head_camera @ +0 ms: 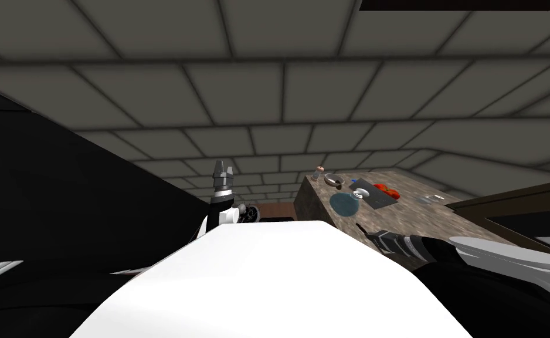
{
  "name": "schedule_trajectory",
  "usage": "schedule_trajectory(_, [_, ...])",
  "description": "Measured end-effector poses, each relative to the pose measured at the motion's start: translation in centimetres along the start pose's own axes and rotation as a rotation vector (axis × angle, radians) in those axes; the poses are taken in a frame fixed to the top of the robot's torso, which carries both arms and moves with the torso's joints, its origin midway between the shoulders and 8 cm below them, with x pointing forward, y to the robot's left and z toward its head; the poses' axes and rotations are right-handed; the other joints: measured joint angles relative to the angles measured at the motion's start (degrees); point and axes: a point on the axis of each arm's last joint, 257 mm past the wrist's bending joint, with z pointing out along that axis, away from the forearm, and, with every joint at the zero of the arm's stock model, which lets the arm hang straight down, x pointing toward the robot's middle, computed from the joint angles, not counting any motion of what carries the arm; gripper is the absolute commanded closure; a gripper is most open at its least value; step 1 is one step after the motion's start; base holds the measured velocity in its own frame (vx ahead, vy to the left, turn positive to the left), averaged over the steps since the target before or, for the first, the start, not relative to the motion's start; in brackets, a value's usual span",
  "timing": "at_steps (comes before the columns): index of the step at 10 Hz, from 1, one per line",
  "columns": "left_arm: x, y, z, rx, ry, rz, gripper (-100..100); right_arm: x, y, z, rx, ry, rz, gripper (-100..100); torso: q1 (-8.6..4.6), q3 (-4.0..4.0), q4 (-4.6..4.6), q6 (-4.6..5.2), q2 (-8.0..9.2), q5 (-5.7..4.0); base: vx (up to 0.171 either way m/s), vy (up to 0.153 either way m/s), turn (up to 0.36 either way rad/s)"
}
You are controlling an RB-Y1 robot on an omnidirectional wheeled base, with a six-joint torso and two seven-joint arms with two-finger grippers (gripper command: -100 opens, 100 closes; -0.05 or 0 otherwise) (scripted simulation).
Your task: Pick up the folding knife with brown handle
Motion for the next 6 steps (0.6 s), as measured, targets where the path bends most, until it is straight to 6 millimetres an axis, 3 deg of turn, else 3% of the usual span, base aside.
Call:
schedule_trajectory(1, [0.0, 0.0, 0.0, 0.000, 0.000, 0.000, 0, 0.0, 0.0, 0.0, 0.000, 0.000, 0.001, 0, -0.01, 0.00, 0.00, -0.01, 0.00, 0.00, 0.000, 0.000, 0.000])
schedule_trajectory(2, [0.0, 0.0, 0.0, 0.000, 0.000, 0.000, 0, 0.0, 0.0, 0.0, 0.000, 0.000, 0.001, 100, -0.01, 0.00, 0.00, -0.01, 0.00, 0.00, 0.064, -0.024, -0.315])
schedule_trajectory(6, [0.0, 0.0, 0.0, 0.000, 0.000, 0.000, 0, -2.3, 1.1, -0.4, -0.031, 0.011, -0.111, 100, -0.12, -0.30, -0.11, 0.00, -0.53, -0.01, 0.138, -0.025, -0.365])
